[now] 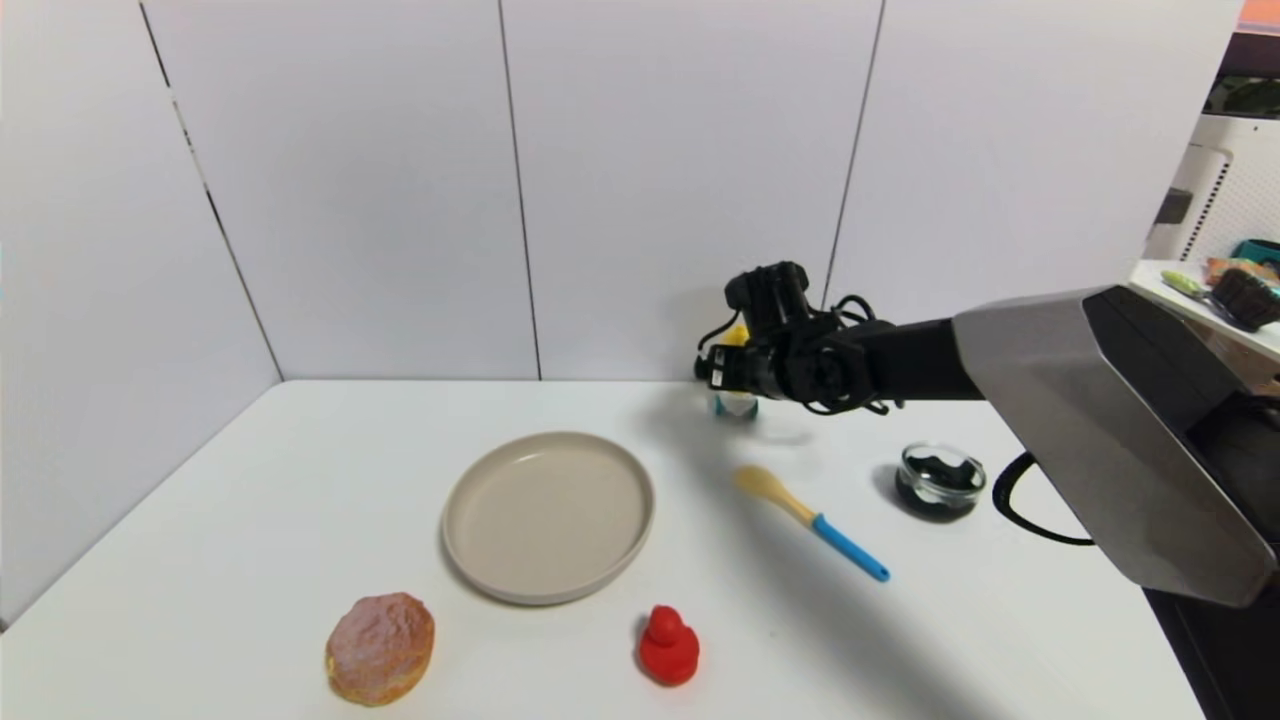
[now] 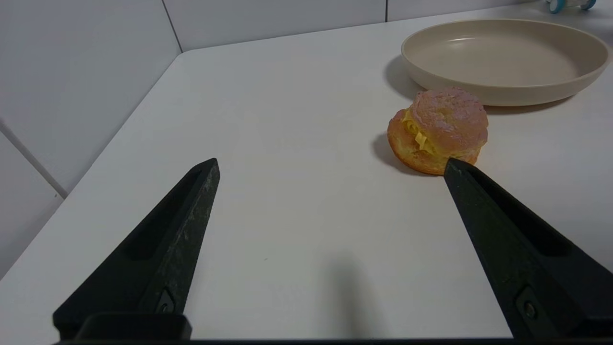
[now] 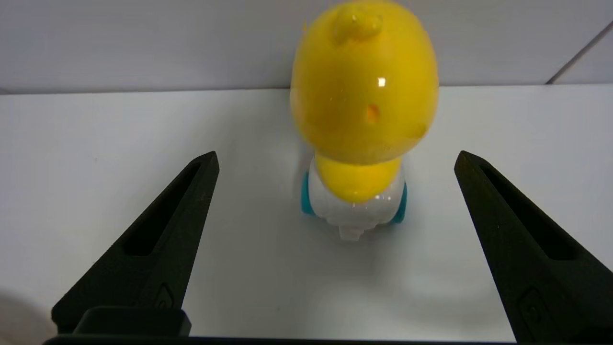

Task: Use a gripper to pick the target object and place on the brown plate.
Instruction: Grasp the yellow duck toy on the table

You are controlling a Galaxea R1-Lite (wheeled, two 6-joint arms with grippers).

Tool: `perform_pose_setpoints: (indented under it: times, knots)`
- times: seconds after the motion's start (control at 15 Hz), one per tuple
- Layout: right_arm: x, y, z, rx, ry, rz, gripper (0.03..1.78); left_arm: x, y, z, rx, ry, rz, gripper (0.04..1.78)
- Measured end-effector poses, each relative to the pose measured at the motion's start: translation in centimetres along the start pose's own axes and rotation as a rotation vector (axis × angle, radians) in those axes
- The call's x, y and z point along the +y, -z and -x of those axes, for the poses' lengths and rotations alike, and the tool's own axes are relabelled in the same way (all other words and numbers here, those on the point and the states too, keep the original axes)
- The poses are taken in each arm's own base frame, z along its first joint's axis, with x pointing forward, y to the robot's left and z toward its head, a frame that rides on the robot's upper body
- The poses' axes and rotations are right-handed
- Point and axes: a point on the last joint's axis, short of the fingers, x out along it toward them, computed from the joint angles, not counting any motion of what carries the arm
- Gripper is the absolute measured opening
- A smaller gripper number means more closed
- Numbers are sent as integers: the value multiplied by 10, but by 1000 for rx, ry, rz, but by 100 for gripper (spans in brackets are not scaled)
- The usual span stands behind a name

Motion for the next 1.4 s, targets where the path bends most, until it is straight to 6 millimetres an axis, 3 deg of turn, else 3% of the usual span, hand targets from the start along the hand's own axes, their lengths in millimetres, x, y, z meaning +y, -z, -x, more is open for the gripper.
perform_pose_setpoints:
  times: [0.47, 1.2, 1.27, 1.4]
  knots:
    - [0, 8, -25, -99, 16, 90, 170, 0, 0, 0, 0, 0, 0, 169]
    - [-15, 11, -38, -120, 69, 76, 170, 0, 0, 0, 0, -1, 0, 169]
    - [-15, 11, -39, -121, 69, 77, 167, 0, 0, 0, 0, 0, 0, 169]
    - [-14, 10, -39, -124, 67, 76, 132, 0, 0, 0, 0, 0, 0, 169]
